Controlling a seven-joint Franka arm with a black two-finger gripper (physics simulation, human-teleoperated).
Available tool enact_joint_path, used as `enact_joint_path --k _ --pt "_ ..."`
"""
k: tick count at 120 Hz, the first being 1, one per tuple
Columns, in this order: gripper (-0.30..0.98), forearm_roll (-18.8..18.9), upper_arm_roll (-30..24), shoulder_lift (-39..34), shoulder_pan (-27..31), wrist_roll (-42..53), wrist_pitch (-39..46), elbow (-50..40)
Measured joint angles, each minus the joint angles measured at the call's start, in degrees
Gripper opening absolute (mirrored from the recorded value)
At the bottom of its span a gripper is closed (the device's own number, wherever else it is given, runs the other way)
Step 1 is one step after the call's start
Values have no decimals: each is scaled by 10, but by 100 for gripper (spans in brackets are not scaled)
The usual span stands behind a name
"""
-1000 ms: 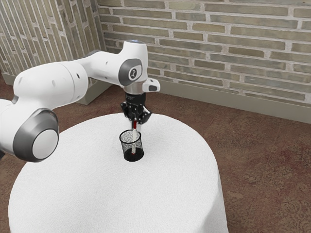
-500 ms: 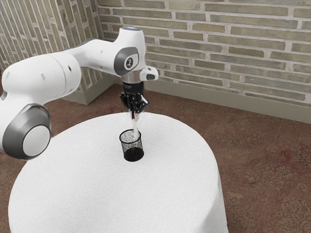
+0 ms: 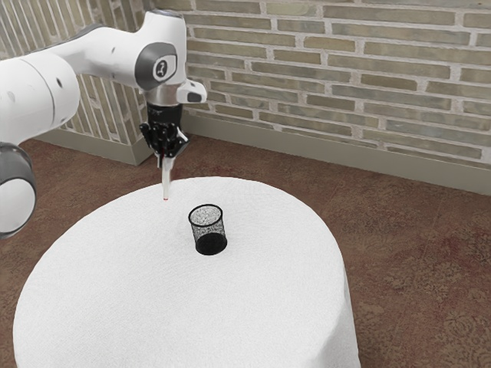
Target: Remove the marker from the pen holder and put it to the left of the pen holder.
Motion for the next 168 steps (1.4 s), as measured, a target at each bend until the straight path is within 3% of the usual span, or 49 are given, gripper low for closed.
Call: enact_joint_path --k 24,54,108,126,138,152,160,168 --pt "-7 16 -3 46 24 -7 -113 5" --pt "-7 -12 -16 136 44 -32 -264 50" --pt "-7 -19 -63 194 80 -56 -315 98" --pt "26 -22 -67 200 84 -62 -313 103" --pt "41 -23 -67 199 92 -66 -306 120" --pt "52 -27 -71 161 99 -69 -253 105" --pt "56 -35 -74 73 95 -71 -187 35" --pt "59 -41 -75 -46 89 -72 -101 -94"
